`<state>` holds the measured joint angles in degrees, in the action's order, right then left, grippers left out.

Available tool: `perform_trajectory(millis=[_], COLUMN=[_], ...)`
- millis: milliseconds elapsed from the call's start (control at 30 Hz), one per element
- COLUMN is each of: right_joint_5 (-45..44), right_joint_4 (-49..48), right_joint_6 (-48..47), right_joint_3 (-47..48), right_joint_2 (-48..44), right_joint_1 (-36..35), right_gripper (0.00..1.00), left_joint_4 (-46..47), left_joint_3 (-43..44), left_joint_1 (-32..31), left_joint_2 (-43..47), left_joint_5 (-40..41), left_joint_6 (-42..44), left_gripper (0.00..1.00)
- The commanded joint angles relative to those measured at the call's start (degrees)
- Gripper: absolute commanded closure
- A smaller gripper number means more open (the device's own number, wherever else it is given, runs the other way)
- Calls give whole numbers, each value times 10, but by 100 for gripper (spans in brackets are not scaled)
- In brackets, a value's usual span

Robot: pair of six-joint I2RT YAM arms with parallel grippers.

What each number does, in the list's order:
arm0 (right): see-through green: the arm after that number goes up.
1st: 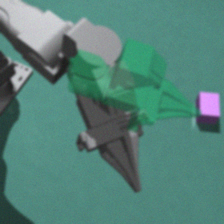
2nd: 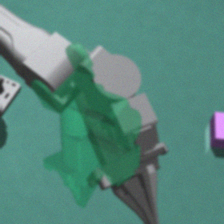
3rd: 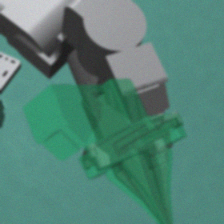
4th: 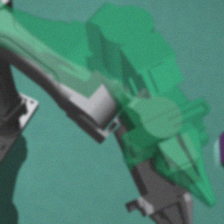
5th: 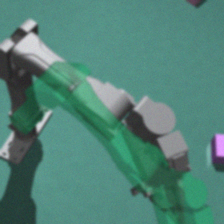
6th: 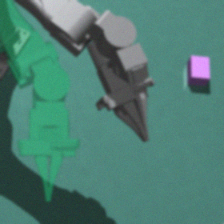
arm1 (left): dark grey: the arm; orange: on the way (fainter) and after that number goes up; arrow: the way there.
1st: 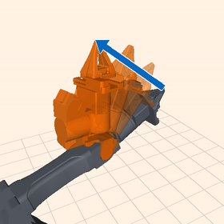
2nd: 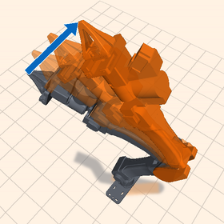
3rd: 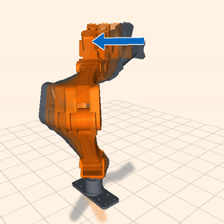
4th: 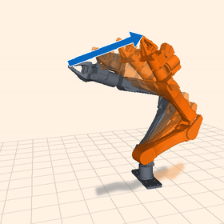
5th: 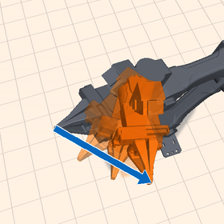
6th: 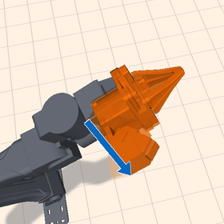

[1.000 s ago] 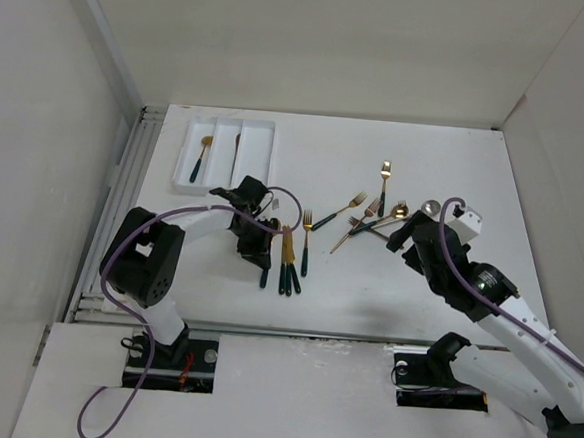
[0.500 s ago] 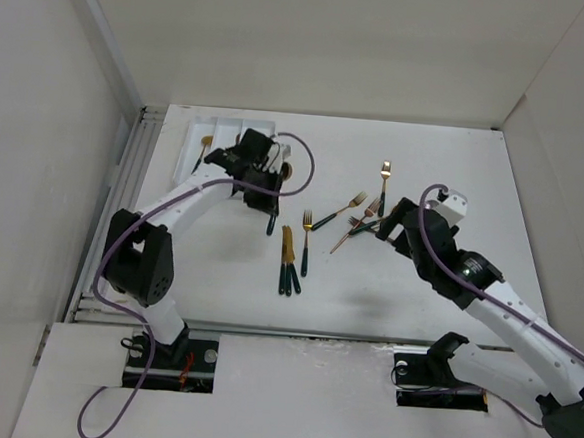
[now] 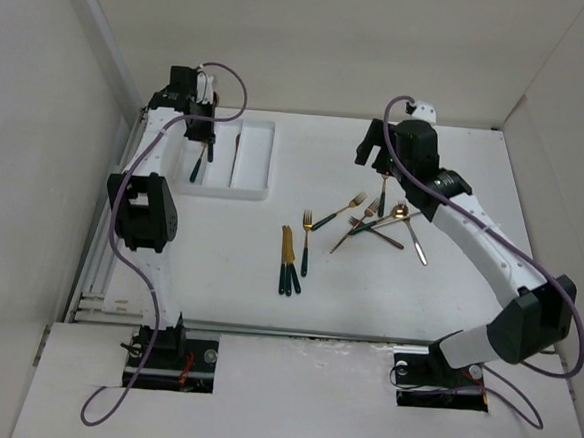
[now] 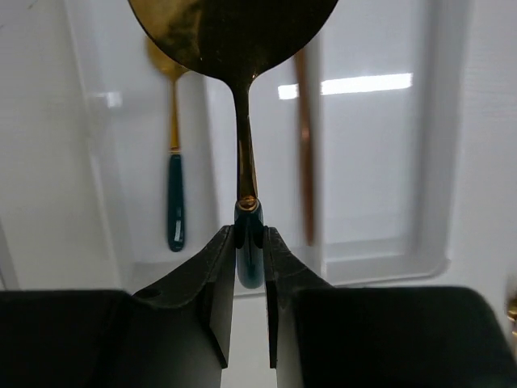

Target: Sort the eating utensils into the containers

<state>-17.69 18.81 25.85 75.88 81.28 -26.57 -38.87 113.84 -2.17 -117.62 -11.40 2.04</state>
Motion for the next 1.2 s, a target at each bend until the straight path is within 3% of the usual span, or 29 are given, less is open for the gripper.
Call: perform_trajectory(millis=[0,200,600,733,767,900,1000,1167], right_joint_5=[49,61,66,66,66,42,24,19], right_joint_4=[-28,-35,-11,-6,-6,5,11,18], right_joint_6=[-40,-40,-29,-24,-24,-29,-29,-17], right_joint_3=[49,74,85,80,80,68,63,20], right_joint_2=[38,94,118,106,99,77,63,40], right_joint_1=[8,15,15,15,15,8,-4,-15], right_gripper=[5,5,5,5,5,2,1,1], left_joint_4=[-20,-20,-32,-32,-23,13,32,32], left_joint_3=[52,91,91,105,105,111,111,105], left_joint_1=[28,63,63,63,63,63,58,38], left_joint_2=[-39,-99,-176,-167,-159,-107,-72,-19], left_joint_5=[28,22,38,64,64,80,93,98], left_joint_6=[61,79,128,106,106,89,89,66], left_gripper=[100,100,100,78,63,45,37,37])
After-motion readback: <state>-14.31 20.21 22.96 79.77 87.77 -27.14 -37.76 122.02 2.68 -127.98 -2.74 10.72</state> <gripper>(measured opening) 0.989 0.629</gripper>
